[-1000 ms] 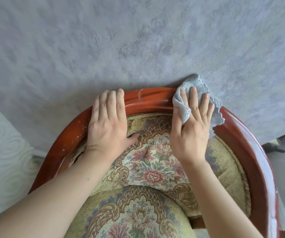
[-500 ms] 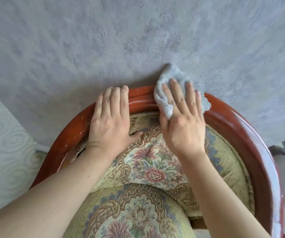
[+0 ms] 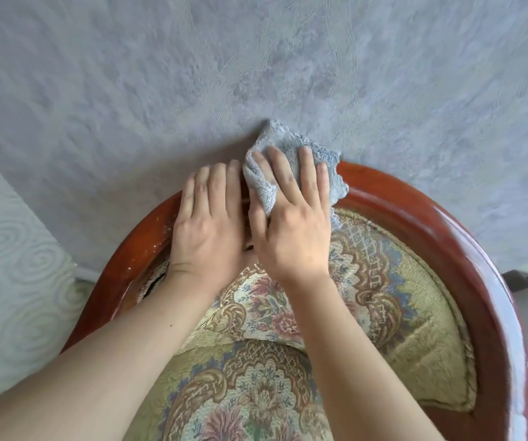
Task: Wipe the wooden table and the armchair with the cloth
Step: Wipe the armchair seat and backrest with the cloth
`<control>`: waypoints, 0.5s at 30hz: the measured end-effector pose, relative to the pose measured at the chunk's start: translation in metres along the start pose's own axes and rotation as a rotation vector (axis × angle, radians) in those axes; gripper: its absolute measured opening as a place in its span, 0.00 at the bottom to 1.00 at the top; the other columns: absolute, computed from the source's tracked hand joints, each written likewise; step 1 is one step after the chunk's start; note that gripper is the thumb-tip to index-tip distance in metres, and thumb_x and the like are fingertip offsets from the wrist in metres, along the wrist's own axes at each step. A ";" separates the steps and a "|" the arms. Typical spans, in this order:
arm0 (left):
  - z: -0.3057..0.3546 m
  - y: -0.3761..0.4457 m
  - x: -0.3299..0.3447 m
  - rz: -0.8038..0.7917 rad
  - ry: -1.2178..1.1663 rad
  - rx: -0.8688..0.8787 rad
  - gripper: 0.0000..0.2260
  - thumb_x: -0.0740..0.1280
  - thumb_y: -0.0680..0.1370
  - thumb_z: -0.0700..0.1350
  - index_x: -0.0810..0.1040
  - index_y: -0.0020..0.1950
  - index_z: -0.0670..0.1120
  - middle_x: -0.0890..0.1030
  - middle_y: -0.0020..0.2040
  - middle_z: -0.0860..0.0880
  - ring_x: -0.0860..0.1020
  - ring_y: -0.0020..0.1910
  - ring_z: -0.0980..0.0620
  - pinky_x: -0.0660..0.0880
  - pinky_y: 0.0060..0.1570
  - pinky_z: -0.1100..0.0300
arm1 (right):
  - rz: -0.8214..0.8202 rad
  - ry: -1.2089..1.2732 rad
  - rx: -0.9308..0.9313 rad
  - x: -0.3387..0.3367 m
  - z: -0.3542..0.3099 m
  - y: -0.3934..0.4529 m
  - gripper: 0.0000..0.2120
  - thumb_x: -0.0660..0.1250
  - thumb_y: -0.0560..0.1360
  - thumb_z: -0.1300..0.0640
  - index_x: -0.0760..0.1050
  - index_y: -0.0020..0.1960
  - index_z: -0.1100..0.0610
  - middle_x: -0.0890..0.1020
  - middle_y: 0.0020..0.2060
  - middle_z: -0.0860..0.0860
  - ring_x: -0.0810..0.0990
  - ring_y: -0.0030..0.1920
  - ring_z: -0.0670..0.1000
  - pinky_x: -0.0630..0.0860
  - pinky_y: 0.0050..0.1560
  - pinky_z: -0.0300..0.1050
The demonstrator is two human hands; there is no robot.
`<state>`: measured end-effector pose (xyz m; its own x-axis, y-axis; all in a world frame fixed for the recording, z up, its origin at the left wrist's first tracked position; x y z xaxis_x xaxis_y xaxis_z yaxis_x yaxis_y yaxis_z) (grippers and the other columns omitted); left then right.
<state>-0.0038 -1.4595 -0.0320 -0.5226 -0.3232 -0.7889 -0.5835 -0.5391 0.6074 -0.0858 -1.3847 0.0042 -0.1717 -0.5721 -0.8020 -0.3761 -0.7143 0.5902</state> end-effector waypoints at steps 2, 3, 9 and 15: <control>-0.003 0.000 0.001 -0.069 0.026 0.047 0.48 0.69 0.71 0.66 0.60 0.77 0.32 0.68 0.72 0.33 0.67 0.72 0.33 0.59 0.76 0.41 | 0.018 -0.074 -0.052 -0.011 0.030 -0.006 0.25 0.54 0.81 0.48 0.68 0.76 0.51 0.69 0.76 0.52 0.60 0.78 0.60 0.54 0.79 0.58; -0.004 0.001 0.001 -0.095 0.043 0.064 0.54 0.72 0.67 0.68 0.58 0.77 0.32 0.68 0.72 0.33 0.66 0.72 0.33 0.58 0.76 0.41 | 0.064 -0.081 -0.007 -0.018 0.046 -0.010 0.24 0.55 0.81 0.50 0.68 0.76 0.51 0.70 0.75 0.53 0.62 0.78 0.61 0.56 0.78 0.59; -0.004 0.001 0.001 -0.096 0.066 0.051 0.59 0.73 0.64 0.71 0.57 0.78 0.32 0.67 0.73 0.33 0.66 0.72 0.33 0.57 0.76 0.41 | 0.253 0.011 0.415 -0.021 0.057 -0.019 0.25 0.52 0.82 0.50 0.67 0.76 0.56 0.67 0.77 0.54 0.55 0.79 0.63 0.47 0.79 0.60; 0.000 0.000 -0.001 -0.001 0.089 0.006 0.36 0.65 0.79 0.58 0.63 0.76 0.32 0.72 0.70 0.33 0.71 0.70 0.33 0.64 0.73 0.42 | 0.134 0.107 0.174 0.008 0.008 -0.012 0.26 0.52 0.82 0.49 0.64 0.78 0.55 0.63 0.79 0.52 0.49 0.80 0.65 0.40 0.79 0.58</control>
<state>-0.0028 -1.4592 -0.0315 -0.4650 -0.3906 -0.7945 -0.5877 -0.5350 0.6070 -0.0899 -1.3774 -0.0105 -0.1368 -0.7032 -0.6977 -0.5091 -0.5543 0.6585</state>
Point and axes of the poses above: each hand's wrist, its own y-axis towards the middle knuckle, its own x-axis out of the palm, z = x × y, the point moved 2 cm from there along y, towards the middle knuckle
